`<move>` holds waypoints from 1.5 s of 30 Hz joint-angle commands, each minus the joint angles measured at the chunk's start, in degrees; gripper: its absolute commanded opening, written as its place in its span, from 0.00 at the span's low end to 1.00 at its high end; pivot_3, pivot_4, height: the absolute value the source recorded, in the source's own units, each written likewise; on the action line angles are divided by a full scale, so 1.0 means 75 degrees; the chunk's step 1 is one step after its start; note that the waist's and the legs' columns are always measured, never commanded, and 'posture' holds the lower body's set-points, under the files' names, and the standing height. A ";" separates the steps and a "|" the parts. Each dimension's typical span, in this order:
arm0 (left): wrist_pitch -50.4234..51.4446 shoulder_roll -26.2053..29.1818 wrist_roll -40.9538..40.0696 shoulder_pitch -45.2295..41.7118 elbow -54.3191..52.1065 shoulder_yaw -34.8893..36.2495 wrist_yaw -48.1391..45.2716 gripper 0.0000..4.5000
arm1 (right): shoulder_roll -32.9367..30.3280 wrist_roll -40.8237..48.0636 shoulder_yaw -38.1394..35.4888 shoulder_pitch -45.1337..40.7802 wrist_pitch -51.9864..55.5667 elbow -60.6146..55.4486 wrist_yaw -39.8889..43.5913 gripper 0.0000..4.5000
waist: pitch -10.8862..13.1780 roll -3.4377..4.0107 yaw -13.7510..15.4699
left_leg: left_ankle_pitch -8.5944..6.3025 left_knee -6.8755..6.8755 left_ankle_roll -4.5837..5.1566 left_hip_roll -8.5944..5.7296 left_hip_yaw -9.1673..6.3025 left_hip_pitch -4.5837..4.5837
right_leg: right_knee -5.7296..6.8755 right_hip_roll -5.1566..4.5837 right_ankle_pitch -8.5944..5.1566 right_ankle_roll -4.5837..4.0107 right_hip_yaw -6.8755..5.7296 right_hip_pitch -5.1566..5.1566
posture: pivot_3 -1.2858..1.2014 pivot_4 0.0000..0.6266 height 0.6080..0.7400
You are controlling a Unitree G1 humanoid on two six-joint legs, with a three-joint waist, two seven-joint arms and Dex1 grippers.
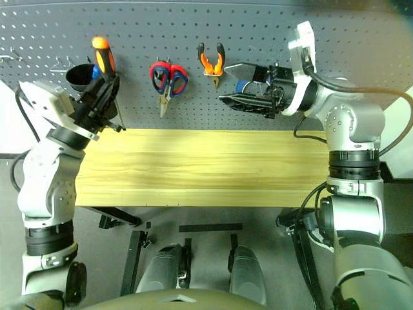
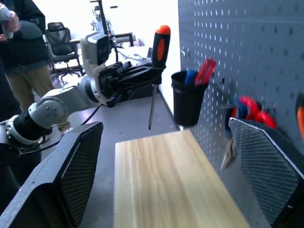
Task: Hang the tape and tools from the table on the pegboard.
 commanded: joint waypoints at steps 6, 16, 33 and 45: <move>-0.0389 0.0505 -0.0235 -0.1851 0.0905 0.0648 0.0344 0.12 | -0.0004 0.0297 -0.0292 -0.0498 -0.0215 -0.0021 -0.0163 1.00 | -0.0032 -0.0002 -0.0006 | 0.0000 -0.0001 0.0000 0.0000 -0.0001 0.0000 | 0.0006 0.0004 0.0001 0.0001 0.0000 0.0000 | 0.54 0.12 0.94; -0.1584 0.1112 0.0377 -0.2855 0.3216 0.0604 0.0110 0.12 | -0.0026 0.0295 -0.0287 -0.0424 -0.0224 -0.0061 -0.0291 1.00 | -0.0035 0.0003 -0.0017 | 0.0001 -0.0002 -0.0001 0.0001 -0.0001 0.0002 | 0.0013 0.0010 0.0001 0.0002 -0.0001 -0.0002 | 0.54 0.14 0.94; -0.3147 0.1106 0.1297 -0.3552 0.6558 0.0371 0.0401 0.28 | -0.0334 0.0190 -0.0225 -0.0277 -0.0177 -0.0197 -0.0376 1.00 | -0.0035 0.0002 -0.0058 | 0.0001 0.0000 -0.0001 -0.0002 -0.0001 -0.0002 | 0.0018 0.0011 0.0005 0.0008 -0.0001 -0.0005 | 0.52 0.17 0.94; -0.2818 0.1336 0.0725 -0.3106 0.4954 0.0485 -0.0228 1.00 | -0.0441 0.0243 -0.0200 -0.0215 -0.0150 -0.0212 -0.0330 1.00 | -0.0035 0.0002 -0.0079 | 0.0001 0.0002 -0.0001 -0.0001 -0.0001 -0.0002 | 0.0023 0.0010 0.0005 0.0008 -0.0001 -0.0005 | 0.53 0.17 0.94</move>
